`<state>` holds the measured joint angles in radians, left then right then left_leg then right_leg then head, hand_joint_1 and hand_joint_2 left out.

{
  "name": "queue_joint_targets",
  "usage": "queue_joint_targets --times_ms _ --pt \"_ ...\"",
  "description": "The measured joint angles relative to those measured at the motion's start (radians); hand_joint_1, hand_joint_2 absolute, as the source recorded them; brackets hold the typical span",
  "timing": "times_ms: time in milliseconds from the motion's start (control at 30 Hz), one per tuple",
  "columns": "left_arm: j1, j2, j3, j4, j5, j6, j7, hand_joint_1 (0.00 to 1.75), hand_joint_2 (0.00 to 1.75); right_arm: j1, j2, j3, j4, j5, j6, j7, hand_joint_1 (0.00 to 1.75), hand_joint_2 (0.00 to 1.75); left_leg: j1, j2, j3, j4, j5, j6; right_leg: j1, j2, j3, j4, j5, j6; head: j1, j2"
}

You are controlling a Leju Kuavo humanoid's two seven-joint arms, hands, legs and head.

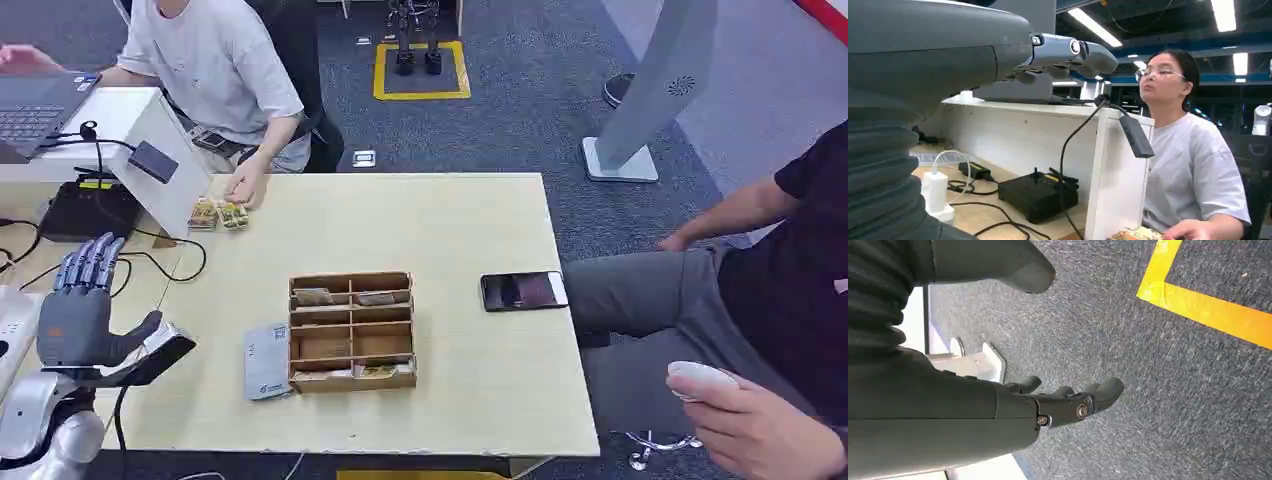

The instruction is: Pass the card to the sensor for recognition and then transmit it.

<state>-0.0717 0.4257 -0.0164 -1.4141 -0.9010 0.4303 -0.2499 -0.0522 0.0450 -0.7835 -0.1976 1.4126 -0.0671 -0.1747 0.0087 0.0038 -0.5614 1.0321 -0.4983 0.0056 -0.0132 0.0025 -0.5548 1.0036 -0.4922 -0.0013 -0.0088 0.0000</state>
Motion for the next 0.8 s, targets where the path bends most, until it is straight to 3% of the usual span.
queue_joint_targets --times_ms 800 --pt "-0.003 0.014 -0.01 0.0 0.004 0.013 0.002 0.0 1.75 0.0 0.0 0.0 0.0 -0.002 -0.004 0.0 0.0 1.75 0.0 0.0 0.0 0.0 0.0 0.0 0.0 0.0 0.0 0.0 0.0 0.0 0.0 0.0"
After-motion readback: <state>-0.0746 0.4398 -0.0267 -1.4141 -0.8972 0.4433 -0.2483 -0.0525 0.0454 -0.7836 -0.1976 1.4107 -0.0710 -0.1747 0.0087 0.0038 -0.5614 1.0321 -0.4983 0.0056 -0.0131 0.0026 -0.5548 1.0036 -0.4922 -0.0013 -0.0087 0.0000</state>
